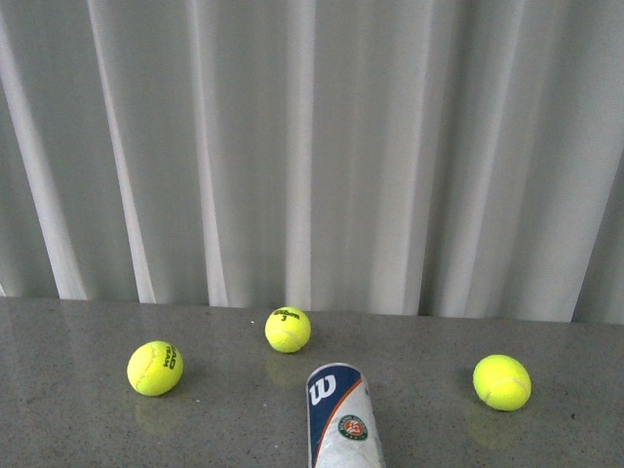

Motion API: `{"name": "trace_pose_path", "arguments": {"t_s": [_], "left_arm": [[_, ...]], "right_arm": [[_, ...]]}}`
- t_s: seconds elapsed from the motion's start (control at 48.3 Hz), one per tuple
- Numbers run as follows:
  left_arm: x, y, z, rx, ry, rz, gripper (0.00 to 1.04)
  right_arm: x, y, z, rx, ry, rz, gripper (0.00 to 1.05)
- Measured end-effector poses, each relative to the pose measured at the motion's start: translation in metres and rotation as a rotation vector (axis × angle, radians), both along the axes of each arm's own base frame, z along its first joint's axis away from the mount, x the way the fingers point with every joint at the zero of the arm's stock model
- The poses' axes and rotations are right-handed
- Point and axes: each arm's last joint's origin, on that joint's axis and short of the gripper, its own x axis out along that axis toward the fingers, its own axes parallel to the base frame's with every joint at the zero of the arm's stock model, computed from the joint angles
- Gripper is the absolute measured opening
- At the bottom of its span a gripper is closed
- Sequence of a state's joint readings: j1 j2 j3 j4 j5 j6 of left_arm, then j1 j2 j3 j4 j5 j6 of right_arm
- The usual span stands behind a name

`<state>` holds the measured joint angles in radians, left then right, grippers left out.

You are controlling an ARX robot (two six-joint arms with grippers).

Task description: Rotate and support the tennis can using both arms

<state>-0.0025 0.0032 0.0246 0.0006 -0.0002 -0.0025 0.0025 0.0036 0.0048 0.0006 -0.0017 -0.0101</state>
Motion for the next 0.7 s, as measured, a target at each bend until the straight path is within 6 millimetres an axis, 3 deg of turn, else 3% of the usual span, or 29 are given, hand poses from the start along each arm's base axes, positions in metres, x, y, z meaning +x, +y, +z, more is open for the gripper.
{"name": "trace_pose_path", "arguments": {"t_s": [0.704], "left_arm": [[0.0,0.0,0.0,0.0,0.0,0.0,0.98]], "right_arm": [[0.0,0.0,0.0,0.0,0.0,0.0,0.98]]}}
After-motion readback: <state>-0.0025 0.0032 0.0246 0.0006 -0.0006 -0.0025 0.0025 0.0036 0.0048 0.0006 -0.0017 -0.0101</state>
